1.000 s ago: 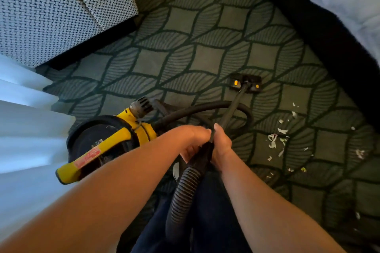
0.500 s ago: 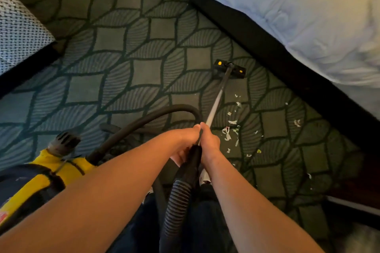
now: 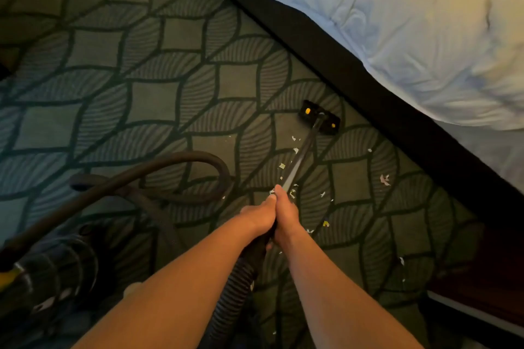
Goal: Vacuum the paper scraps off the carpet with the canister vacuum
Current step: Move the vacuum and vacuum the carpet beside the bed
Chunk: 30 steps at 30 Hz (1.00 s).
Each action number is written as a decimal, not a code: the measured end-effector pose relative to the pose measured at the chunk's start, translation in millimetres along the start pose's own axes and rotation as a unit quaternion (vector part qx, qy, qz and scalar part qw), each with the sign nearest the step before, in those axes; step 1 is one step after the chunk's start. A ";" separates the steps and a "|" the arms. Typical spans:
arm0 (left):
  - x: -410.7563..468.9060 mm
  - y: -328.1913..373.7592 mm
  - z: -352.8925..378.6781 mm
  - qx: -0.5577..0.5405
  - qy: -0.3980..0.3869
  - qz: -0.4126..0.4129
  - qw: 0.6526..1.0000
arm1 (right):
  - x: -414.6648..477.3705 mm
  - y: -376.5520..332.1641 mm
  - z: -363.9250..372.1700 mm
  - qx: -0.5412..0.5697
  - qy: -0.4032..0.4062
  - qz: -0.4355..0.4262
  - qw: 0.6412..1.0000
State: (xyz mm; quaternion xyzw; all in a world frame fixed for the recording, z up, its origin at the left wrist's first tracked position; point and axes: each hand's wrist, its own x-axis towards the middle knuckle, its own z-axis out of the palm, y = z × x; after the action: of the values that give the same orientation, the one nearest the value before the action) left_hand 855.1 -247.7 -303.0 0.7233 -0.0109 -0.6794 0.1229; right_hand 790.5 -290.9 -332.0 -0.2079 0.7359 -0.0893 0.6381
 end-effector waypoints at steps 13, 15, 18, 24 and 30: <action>38.8 -64.7 21.6 -0.041 -0.075 -0.022 0.996 | 72.2 44.8 -15.6 -0.038 -0.042 0.090 0.994; 43.6 -71.8 28.7 -0.043 -0.056 0.000 0.997 | 81.7 44.9 -17.7 -0.042 -0.036 0.083 0.995; 48.1 -80.8 41.0 -0.022 -0.018 0.045 0.999 | 90.9 40.0 -22.7 -0.050 -0.029 0.062 0.996; 29.4 -82.5 53.3 0.051 0.027 0.109 0.992 | 87.7 45.9 -22.4 -0.067 0.034 -0.025 0.997; 5.3 -138.7 39.2 0.070 0.031 0.093 0.993 | 42.8 92.6 -23.8 -0.076 -0.019 0.005 0.997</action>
State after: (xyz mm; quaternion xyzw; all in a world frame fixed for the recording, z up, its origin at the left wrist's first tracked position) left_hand 795.9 -120.6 -336.7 0.7467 -0.1216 -0.6400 0.1346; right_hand 745.2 -228.9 -403.3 -0.2535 0.7294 -0.0259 0.6348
